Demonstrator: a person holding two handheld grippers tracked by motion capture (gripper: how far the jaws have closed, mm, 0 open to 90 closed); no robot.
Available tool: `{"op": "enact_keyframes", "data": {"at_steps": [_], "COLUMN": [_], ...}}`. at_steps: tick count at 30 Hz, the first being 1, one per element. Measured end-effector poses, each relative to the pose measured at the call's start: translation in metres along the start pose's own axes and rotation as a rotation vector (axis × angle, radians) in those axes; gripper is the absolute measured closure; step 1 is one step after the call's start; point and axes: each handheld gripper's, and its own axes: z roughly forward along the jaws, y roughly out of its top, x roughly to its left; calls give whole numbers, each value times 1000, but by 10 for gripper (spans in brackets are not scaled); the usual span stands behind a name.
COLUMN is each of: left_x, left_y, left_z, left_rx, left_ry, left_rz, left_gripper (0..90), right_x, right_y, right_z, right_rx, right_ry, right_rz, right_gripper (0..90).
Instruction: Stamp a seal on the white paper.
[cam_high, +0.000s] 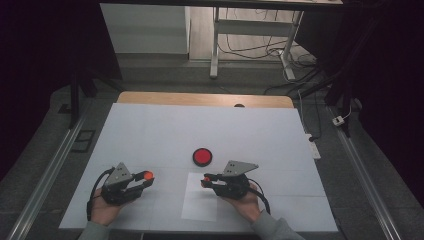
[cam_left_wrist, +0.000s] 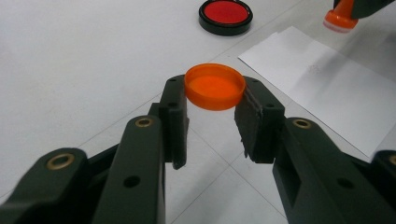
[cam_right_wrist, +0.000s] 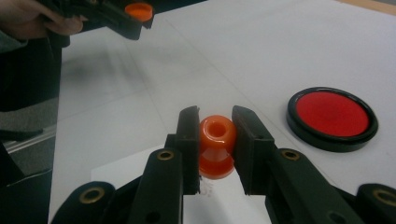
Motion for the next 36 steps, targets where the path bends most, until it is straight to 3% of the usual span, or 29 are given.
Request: {"op": "enact_keyframes", "data": {"at_steps": [36], "left_x": [0], "left_y": [-1], "left_z": [1], "left_rx": [8], "left_ry": [-3], "left_rz": [5], "left_gripper": [646], "right_x": [6], "right_y": [-15], "right_z": [22], "right_rx": [115], "right_ry": [7], "right_rz": [-46], "right_gripper": [722]}}
